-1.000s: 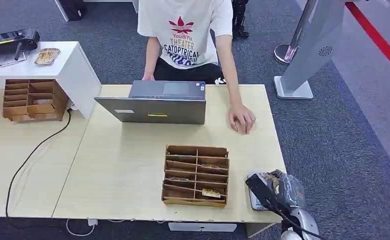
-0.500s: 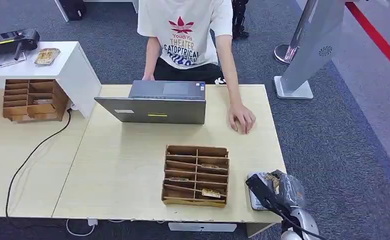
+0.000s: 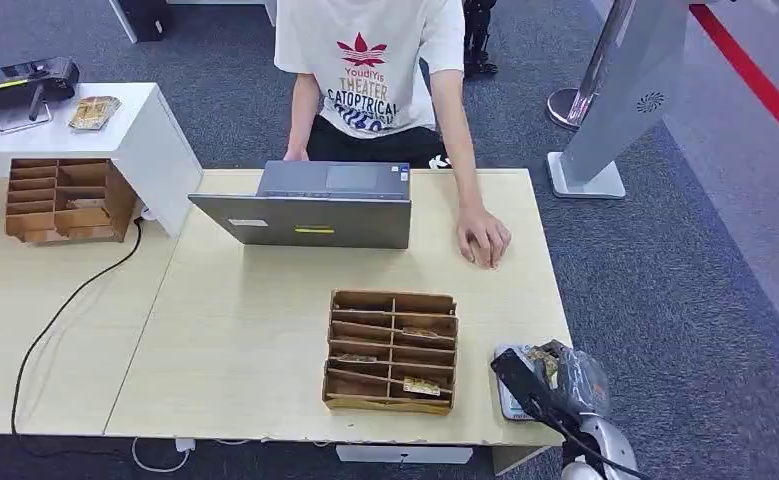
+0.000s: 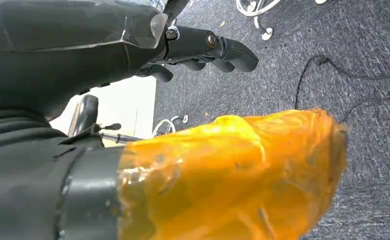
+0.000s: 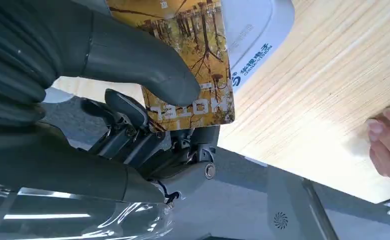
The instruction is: Pass the card to the sensor for recognition and then transmit it.
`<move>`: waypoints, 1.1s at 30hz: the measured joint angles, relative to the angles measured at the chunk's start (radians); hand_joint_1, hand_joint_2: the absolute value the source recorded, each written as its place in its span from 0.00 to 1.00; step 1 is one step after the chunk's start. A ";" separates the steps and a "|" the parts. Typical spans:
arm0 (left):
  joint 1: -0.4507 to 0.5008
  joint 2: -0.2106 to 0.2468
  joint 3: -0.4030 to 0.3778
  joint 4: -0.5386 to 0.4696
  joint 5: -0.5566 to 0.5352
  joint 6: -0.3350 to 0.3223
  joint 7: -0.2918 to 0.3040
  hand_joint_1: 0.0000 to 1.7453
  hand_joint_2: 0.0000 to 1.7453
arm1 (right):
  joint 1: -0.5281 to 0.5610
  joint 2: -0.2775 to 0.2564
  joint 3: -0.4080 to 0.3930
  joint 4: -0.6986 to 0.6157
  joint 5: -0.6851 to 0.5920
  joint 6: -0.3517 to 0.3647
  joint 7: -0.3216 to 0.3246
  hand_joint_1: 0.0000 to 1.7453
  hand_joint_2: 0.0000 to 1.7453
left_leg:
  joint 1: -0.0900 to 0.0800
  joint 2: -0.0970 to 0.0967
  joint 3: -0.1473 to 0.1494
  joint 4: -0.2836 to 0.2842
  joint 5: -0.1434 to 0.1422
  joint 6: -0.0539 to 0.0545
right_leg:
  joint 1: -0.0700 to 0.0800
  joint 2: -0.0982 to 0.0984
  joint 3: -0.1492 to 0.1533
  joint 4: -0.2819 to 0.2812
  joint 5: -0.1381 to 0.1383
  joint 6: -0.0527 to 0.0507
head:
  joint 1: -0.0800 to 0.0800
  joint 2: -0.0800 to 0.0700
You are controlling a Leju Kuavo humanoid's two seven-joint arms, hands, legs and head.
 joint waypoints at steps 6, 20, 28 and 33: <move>0.000 0.000 0.000 0.000 0.000 0.000 0.000 0.00 0.00 | 0.003 0.000 0.000 0.000 0.000 0.000 0.000 1.00 1.00 | 0.000 0.000 0.000 0.000 0.000 0.000 | 0.000 0.000 0.000 0.000 0.000 0.000 | 0.000 0.000; 0.000 0.000 0.000 0.000 0.000 0.000 0.000 0.00 0.00 | 0.004 0.000 0.000 0.000 0.000 -0.001 0.000 1.00 1.00 | 0.000 0.000 0.000 0.000 0.000 0.000 | 0.000 0.000 0.000 0.000 0.000 0.000 | 0.000 0.000; 0.000 0.000 0.000 0.000 0.000 0.000 0.000 0.00 0.00 | 0.004 0.000 0.000 0.000 0.000 -0.001 0.000 1.00 1.00 | 0.000 0.000 0.000 0.000 0.000 0.000 | 0.000 0.000 0.000 0.000 0.000 0.000 | 0.000 0.000; 0.000 0.000 0.000 0.000 0.000 0.000 0.000 0.00 0.00 | 0.004 0.000 0.000 0.000 0.000 -0.001 0.000 1.00 1.00 | 0.000 0.000 0.000 0.000 0.000 0.000 | 0.000 0.000 0.000 0.000 0.000 0.000 | 0.000 0.000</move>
